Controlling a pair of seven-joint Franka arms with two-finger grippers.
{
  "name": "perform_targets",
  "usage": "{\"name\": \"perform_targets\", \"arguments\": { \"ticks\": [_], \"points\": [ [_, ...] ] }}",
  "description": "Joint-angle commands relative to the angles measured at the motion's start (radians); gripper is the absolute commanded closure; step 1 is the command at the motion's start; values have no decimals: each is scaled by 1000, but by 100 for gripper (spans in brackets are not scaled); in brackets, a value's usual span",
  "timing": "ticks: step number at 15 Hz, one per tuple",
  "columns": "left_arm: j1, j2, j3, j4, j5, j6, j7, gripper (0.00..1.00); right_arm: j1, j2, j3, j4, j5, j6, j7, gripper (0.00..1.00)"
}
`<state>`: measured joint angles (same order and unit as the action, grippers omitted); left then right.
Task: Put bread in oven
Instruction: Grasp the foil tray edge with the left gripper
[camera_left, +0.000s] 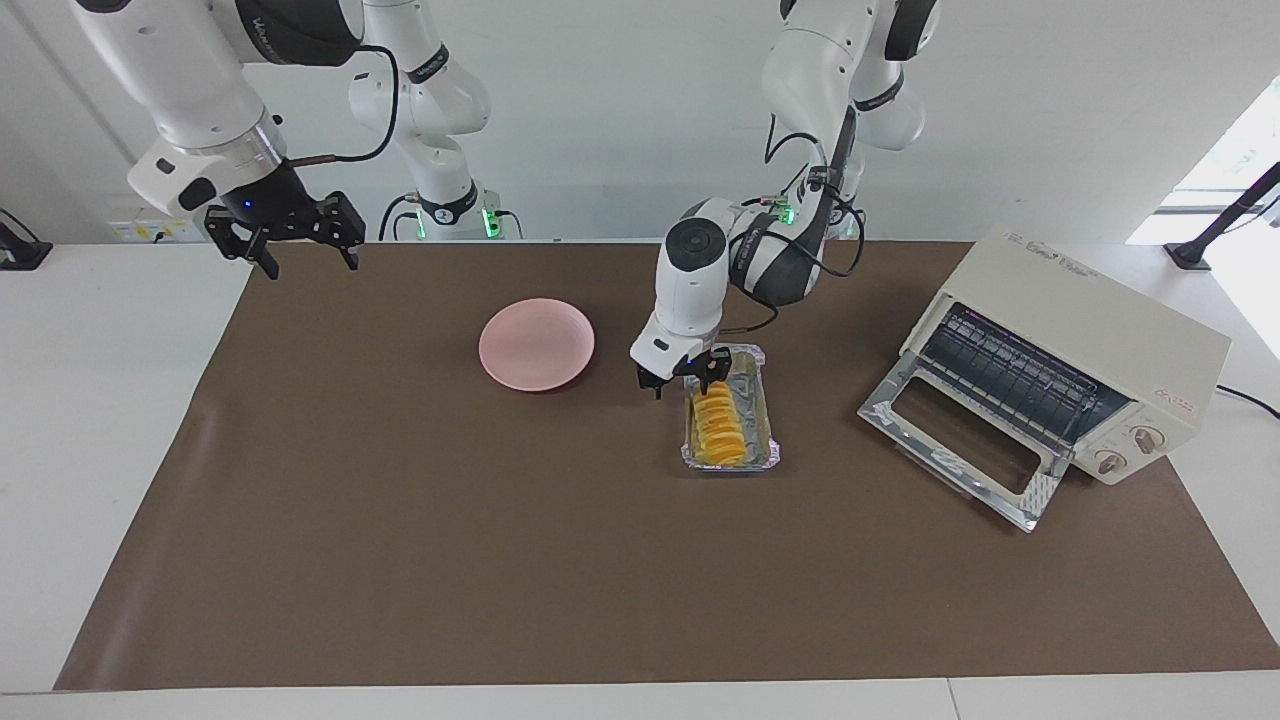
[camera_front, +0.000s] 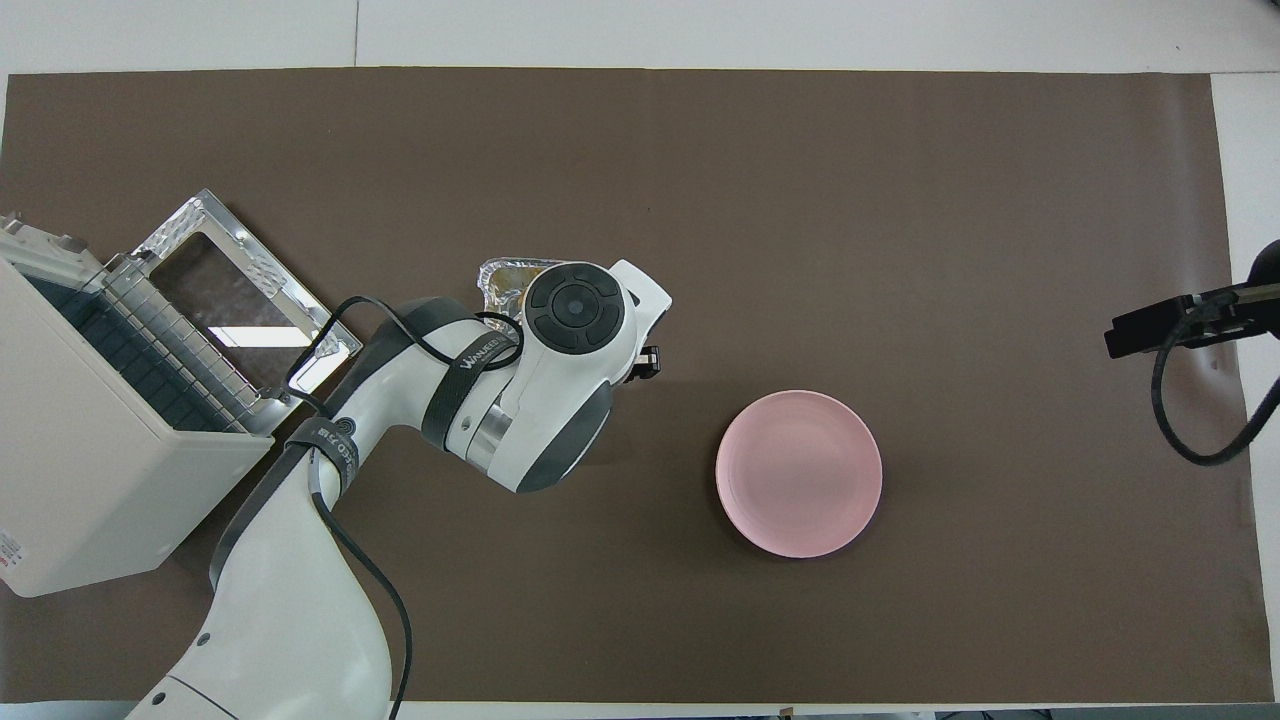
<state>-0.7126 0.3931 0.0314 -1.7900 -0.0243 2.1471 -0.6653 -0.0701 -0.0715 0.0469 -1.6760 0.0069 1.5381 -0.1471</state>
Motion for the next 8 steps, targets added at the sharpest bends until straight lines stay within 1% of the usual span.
{"name": "perform_targets", "arguments": {
  "ticks": [1, 2, 4, 6, 8],
  "points": [
    [-16, 0, 16, -22, 4, 23, -17, 46, 1, -45, 2, -65, -16, 25, 18, 0],
    [-16, 0, 16, -23, 4, 23, -17, 52, 1, -41, 2, -61, -13, 34, 17, 0],
    [-16, -2, 16, -29, 4, 23, -17, 70, -2, -34, 1, -51, -5, 48, 15, 0],
    [-16, -2, 16, -34, 4, 22, -16, 100, -2, -34, 1, -48, -4, 45, 15, 0],
    [-16, -2, 19, -26, 4, 5, -16, 100, -3, -34, 1, -50, -1, 43, 15, 0]
  ]
}}
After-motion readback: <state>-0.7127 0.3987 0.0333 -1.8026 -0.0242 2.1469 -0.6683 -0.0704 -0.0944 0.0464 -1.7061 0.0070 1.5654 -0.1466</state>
